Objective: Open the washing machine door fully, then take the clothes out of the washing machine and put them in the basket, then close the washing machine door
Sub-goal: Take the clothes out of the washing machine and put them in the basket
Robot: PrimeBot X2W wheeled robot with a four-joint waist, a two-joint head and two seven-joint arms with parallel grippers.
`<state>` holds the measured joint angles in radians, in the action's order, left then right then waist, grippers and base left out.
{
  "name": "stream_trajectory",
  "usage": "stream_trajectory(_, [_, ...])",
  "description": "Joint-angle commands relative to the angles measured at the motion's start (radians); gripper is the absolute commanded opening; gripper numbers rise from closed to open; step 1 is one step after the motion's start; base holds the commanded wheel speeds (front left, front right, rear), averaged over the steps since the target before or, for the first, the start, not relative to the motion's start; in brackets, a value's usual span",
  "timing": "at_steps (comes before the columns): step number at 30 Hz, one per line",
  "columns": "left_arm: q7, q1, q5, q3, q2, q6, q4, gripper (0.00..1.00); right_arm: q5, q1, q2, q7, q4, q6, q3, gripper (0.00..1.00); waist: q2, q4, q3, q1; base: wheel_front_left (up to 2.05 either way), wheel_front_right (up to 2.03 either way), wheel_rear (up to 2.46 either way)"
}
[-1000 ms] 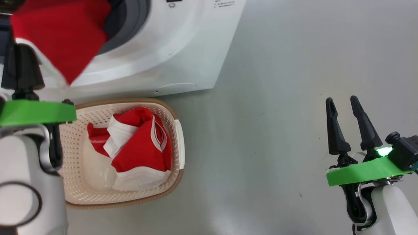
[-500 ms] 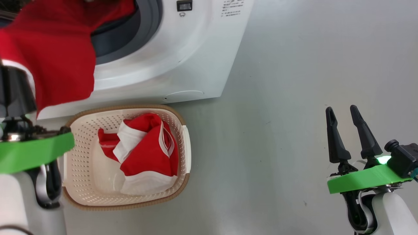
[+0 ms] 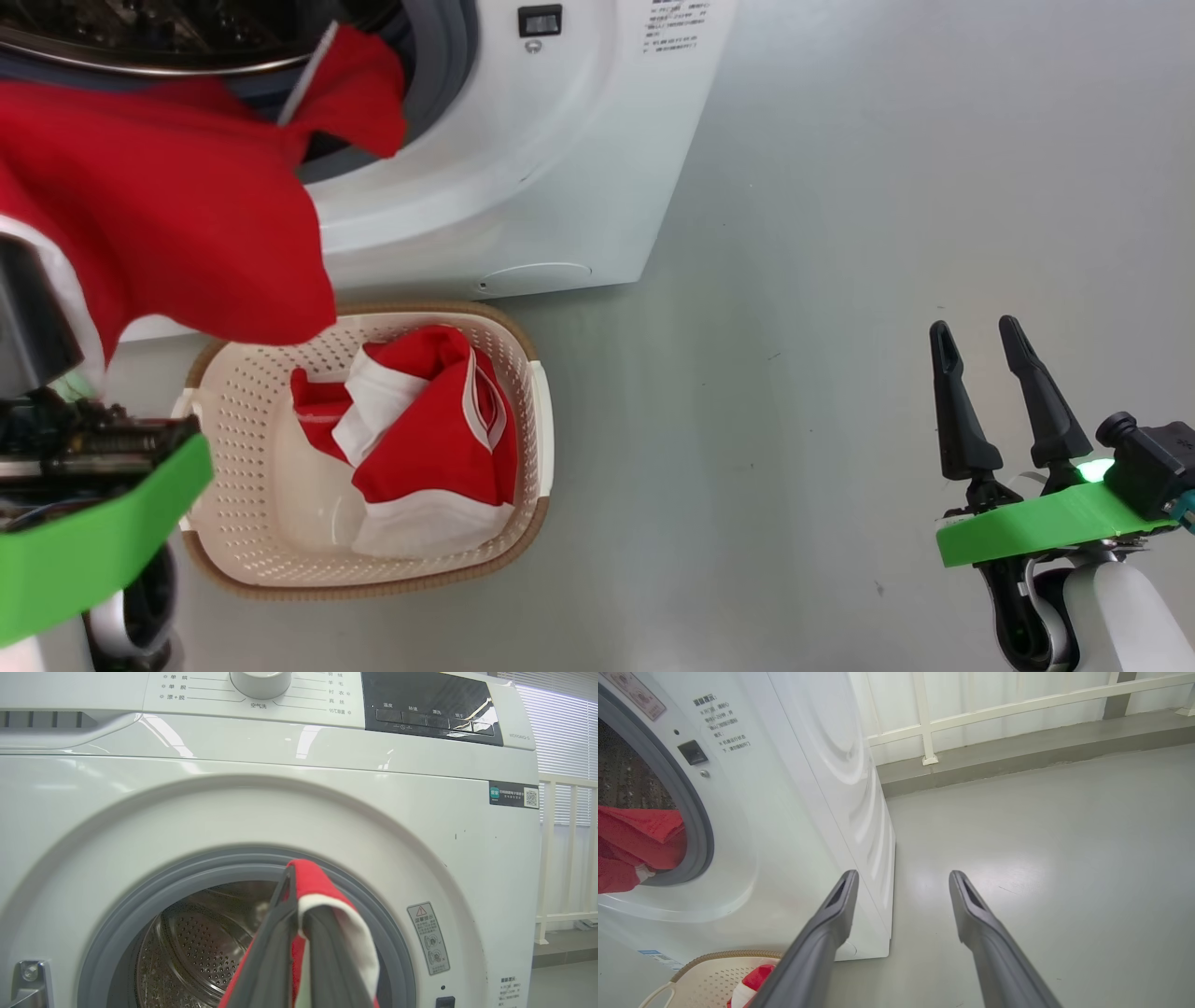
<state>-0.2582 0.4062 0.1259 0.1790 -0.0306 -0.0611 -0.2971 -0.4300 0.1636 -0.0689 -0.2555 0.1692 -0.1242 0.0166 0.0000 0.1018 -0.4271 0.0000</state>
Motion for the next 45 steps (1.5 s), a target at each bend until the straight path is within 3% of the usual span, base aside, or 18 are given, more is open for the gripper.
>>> stream_trajectory(1, [-0.004,-0.022,-0.003,0.02,-0.02,0.0,-0.038,0.0,0.007,-0.011,-0.016,-0.006,-0.023,-0.007,-0.025,1.0,0.0,-0.001,-0.002,0.0,0.0,0.0,0.0])
stream_trajectory(6, [-0.004,-0.059,0.012,-0.017,-0.02,0.019,0.013,0.0,0.007,-0.007,-0.016,-0.006,-0.024,-0.007,-0.03,1.0,0.0,0.001,-0.009,0.0,0.0,0.0,0.0])
stream_trajectory(17, [-0.004,-0.093,0.072,-0.112,-0.02,0.055,0.342,0.03,0.0,0.01,-0.01,-0.006,-0.028,-0.007,-0.039,1.0,0.0,0.018,-0.057,0.0,0.0,0.0,0.0])
stream_trajectory(45, [-0.004,0.241,-0.061,-0.072,-0.03,0.001,1.062,0.0,-0.011,0.106,-0.003,-0.006,-0.063,-0.007,-0.032,1.0,0.0,0.046,-0.292,0.0,0.0,0.0,0.0])
